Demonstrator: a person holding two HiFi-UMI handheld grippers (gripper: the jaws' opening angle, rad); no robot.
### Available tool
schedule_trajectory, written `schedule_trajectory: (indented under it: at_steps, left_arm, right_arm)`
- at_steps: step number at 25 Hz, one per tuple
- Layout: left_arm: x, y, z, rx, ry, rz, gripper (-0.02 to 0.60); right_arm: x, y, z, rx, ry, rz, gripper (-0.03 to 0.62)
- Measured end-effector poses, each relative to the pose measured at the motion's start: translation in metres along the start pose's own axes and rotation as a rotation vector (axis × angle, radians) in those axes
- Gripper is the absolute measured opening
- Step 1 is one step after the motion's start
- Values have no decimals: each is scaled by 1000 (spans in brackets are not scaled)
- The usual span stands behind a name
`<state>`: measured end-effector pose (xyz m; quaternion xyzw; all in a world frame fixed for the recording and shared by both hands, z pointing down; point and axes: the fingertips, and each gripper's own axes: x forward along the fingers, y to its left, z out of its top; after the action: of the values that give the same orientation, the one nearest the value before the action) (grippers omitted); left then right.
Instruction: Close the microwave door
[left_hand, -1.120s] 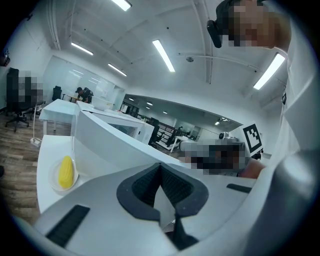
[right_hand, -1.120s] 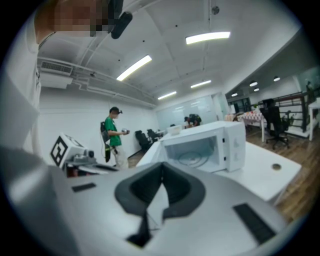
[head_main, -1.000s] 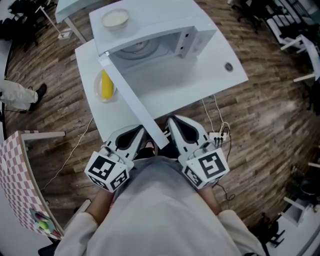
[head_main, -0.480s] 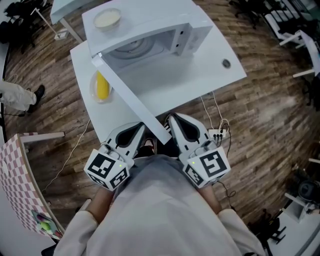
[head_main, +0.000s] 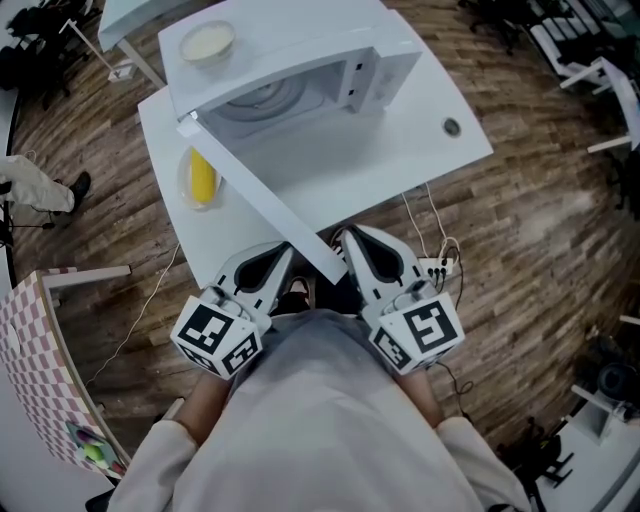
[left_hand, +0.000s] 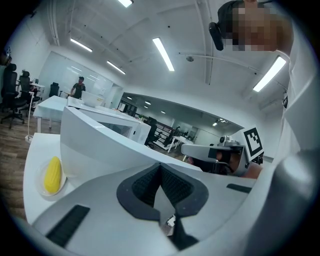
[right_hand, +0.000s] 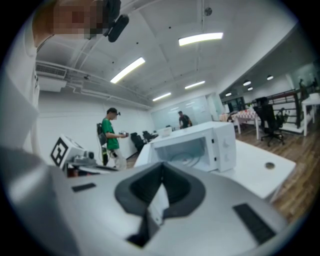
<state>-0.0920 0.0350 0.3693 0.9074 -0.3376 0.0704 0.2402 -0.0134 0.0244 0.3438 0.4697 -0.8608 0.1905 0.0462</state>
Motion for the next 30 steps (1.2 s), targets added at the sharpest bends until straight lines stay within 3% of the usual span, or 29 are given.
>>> schedule_trajectory:
  at_steps: [30]
  left_arm:
    - [52, 1, 19, -40, 3, -83, 17]
  right_arm:
    - [3, -48, 17, 22, -8, -59, 23]
